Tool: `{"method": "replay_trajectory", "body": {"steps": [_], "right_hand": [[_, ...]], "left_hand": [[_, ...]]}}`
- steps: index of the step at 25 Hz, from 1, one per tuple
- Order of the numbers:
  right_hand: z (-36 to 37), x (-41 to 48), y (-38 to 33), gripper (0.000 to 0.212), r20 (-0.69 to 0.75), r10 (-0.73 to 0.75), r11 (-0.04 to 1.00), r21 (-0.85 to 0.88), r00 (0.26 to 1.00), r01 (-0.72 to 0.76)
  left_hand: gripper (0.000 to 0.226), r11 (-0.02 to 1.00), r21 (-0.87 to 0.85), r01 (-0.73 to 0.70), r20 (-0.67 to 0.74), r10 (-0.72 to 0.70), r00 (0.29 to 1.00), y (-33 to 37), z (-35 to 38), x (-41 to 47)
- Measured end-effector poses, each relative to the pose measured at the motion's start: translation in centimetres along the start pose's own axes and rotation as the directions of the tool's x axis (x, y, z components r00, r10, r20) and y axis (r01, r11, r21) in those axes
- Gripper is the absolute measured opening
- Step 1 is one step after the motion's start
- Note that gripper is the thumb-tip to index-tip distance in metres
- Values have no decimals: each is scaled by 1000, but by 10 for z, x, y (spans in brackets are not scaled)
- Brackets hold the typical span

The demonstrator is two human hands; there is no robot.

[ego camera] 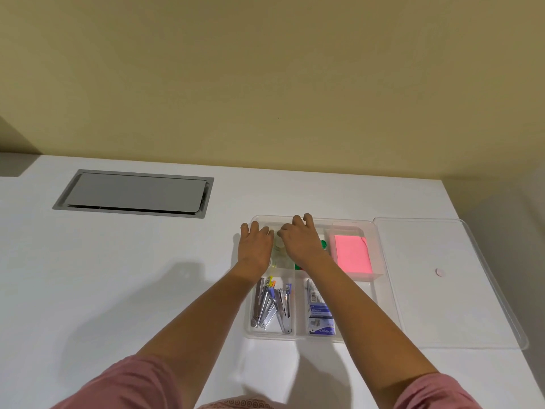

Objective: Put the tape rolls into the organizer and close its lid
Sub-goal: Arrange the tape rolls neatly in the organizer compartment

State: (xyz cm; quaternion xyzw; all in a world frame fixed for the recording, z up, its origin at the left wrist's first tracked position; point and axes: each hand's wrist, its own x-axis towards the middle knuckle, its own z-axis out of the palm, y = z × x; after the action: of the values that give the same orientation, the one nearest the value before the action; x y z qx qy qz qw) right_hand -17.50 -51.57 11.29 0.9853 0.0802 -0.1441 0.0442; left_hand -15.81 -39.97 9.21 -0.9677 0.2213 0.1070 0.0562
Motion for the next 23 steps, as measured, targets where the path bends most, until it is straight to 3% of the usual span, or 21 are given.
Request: {"method": "replay_trajectory", "body": {"steps": [10,23], "right_hand": [[3,-4,-6,37,94,-32,989,-141,995,45],[5,-10,-6,37,51,-34,993,-110,998,39]], "left_hand": [[46,996,86,-37,56,33,998,-2,1,2],[40,997,76,-34,34,31,999,-2,2,-2]]}}
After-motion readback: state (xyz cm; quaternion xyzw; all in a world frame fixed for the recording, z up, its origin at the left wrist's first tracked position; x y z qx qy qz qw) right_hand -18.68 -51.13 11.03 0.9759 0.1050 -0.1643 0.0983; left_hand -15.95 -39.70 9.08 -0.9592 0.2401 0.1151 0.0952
